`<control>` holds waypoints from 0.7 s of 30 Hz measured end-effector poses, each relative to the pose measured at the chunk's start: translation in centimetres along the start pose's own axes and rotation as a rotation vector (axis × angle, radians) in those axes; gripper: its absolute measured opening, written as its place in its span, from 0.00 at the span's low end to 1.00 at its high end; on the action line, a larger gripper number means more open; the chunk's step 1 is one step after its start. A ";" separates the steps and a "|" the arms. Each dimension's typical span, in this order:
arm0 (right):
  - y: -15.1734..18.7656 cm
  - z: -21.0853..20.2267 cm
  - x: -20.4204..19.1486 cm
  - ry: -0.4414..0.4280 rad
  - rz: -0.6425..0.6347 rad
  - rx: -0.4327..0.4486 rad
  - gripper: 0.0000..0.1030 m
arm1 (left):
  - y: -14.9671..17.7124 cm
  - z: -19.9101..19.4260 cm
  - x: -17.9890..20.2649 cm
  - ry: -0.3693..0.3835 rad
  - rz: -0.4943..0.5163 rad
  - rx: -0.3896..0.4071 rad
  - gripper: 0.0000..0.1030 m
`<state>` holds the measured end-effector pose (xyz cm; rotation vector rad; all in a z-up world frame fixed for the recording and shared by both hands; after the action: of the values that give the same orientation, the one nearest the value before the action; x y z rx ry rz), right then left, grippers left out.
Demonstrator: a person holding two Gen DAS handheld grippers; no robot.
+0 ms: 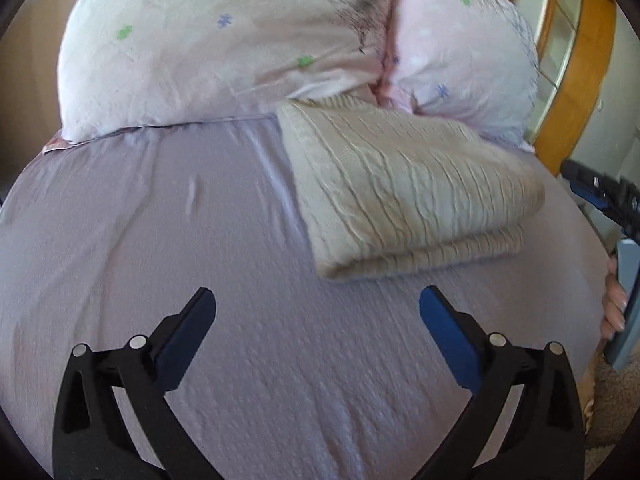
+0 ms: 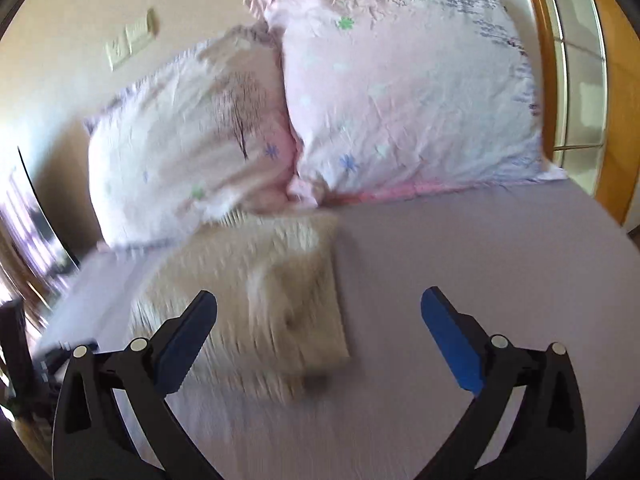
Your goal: Fold small clothes
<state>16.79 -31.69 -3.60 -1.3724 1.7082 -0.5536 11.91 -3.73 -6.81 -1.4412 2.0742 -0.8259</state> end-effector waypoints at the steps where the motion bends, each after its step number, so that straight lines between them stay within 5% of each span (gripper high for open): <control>1: 0.9 0.0 0.1 0.018 -0.007 -0.025 0.99 | 0.3 0.3 0.4 0.007 0.004 -0.014 0.98; 5: 4.7 1.6 -1.0 0.028 -0.044 -0.140 0.99 | 1.2 1.6 0.6 -0.007 -0.023 -0.085 0.98; 11: 7.6 3.5 -4.3 0.097 -0.199 -0.178 0.99 | 1.7 1.8 0.5 -0.048 -0.034 -0.086 0.98; 21: 8.8 4.6 -4.0 0.172 -0.159 -0.224 0.99 | 1.7 2.5 0.9 -0.122 0.039 -0.126 0.98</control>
<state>15.79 -24.54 -11.56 -1.6722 1.8527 -0.5968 12.16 -4.62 -9.84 -1.4729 2.0865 -0.5857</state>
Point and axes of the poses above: each gripper's, at about its wrist camera, not at the fingertips, and z roughly the way its jaws point, x to its right, y to its underside, the point moved 7 cm from there along z, roughly the way its jaws point, and after that the axes turned 11 degrees about z, right-handed, at the moved point
